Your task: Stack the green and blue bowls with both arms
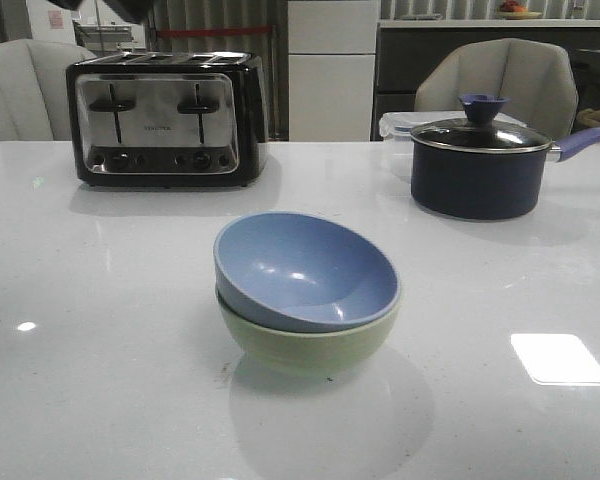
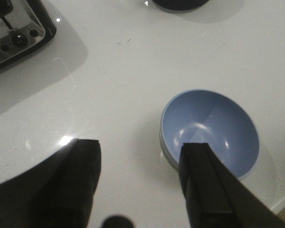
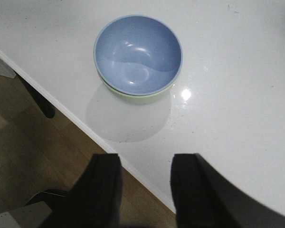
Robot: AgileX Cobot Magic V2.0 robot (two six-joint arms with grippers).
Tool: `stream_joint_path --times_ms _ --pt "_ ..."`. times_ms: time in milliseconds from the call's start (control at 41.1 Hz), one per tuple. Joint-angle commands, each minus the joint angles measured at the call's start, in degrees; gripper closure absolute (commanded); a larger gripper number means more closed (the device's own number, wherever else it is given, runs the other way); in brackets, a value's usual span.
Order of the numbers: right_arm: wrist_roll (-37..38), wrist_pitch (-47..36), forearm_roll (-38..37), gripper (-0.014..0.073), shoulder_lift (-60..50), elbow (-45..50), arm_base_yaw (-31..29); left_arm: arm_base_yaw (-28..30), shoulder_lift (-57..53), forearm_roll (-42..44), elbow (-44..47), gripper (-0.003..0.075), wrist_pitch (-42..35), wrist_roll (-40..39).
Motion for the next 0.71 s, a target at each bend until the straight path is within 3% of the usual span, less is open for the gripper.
stream_joint_path --times_ms 0,365,681 --pt "-0.59 -3.66 0.22 0.0211 -0.06 -1.7 -0.07 -0.17 -6.87 0.36 2.45 0.0283 -2.63 -0.13" --pt "-0.59 -3.72 0.22 0.0211 -0.06 -1.7 -0.07 -0.17 -27.41 0.26 16.92 0.0284 -0.5 -0.13" --pt "-0.59 -4.13 0.22 0.0211 -0.06 -1.65 -0.07 -0.17 -31.73 0.26 20.35 0.0284 0.41 -0.13"
